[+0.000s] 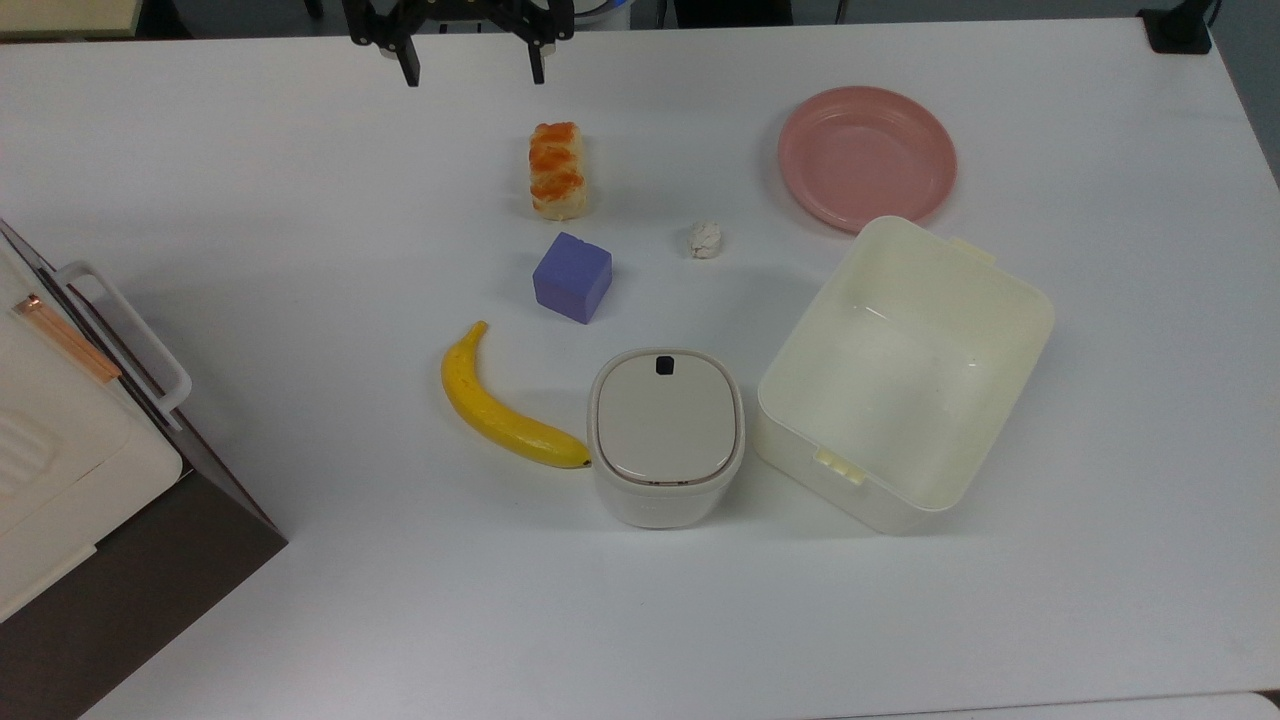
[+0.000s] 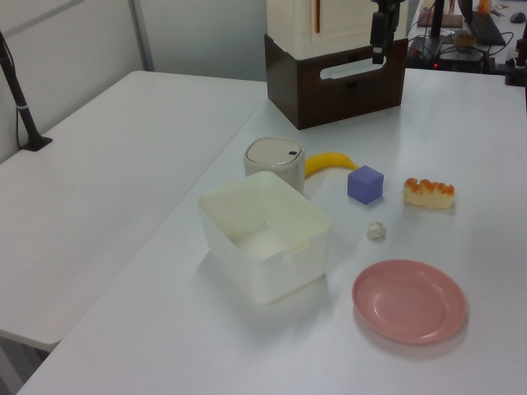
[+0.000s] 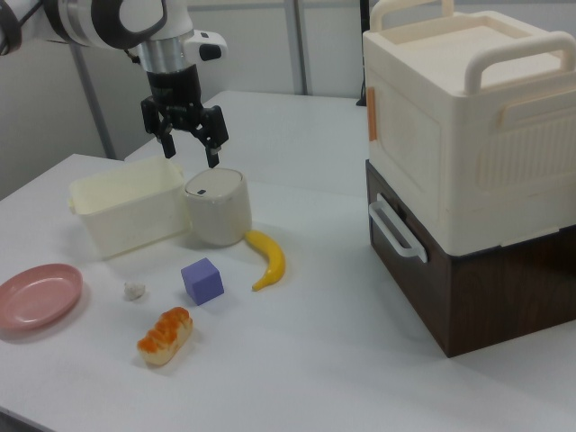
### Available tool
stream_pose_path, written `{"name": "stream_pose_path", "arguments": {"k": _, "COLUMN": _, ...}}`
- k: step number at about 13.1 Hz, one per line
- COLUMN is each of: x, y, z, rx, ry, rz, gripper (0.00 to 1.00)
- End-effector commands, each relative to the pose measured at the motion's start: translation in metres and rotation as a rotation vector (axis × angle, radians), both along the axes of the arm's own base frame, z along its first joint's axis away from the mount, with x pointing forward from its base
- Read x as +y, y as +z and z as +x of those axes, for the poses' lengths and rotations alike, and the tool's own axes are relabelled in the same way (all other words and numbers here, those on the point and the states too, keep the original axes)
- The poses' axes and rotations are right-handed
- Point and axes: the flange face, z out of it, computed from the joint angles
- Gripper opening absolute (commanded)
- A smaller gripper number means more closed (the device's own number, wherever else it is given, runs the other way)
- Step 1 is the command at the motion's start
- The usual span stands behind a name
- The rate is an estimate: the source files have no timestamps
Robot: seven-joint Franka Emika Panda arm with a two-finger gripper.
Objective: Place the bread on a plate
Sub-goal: 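Move the open gripper toward the bread roll with orange topping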
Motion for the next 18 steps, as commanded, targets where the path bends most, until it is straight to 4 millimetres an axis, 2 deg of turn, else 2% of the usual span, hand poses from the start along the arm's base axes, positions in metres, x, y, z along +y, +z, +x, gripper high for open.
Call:
{"name": "stream_pose_path", "arguments": {"k": 1, "x": -0.005, "y": 0.002, "z": -0.006, "rx": 0.017, "ry": 0.005, "rz": 0.007, "gripper": 1.0}}
{"name": "stream_pose_path", "arguments": {"k": 3, "x": -0.003, "y": 0.0, "z": -0.007, "rx": 0.028, "ry": 0.013, "rz": 0.001, "gripper": 1.0}}
{"name": "stream_pose_path", "arguments": {"k": 4, "x": -0.001, "y": -0.008, "z": -0.008, "rx": 0.047, "ry": 0.016, "rz": 0.002, "gripper": 1.0}}
{"name": "stream_pose_path", "arguments": {"k": 10, "x": 0.0, "y": -0.011, "z": -0.007, "rx": 0.047, "ry": 0.016, "rz": 0.004, "gripper": 1.0}}
{"name": "stream_pose_path", "arguments": {"k": 12, "x": 0.007, "y": -0.02, "z": -0.008, "rx": 0.07, "ry": 0.028, "rz": 0.006, "gripper": 1.0}}
{"name": "stream_pose_path", "arguments": {"k": 14, "x": 0.025, "y": -0.03, "z": -0.009, "rx": 0.088, "ry": 0.059, "rz": 0.004, "gripper": 1.0}}
{"name": "stream_pose_path", "arguments": {"k": 18, "x": 0.037, "y": -0.041, "z": -0.012, "rx": 0.117, "ry": 0.08, "rz": 0.004, "gripper": 1.0}}
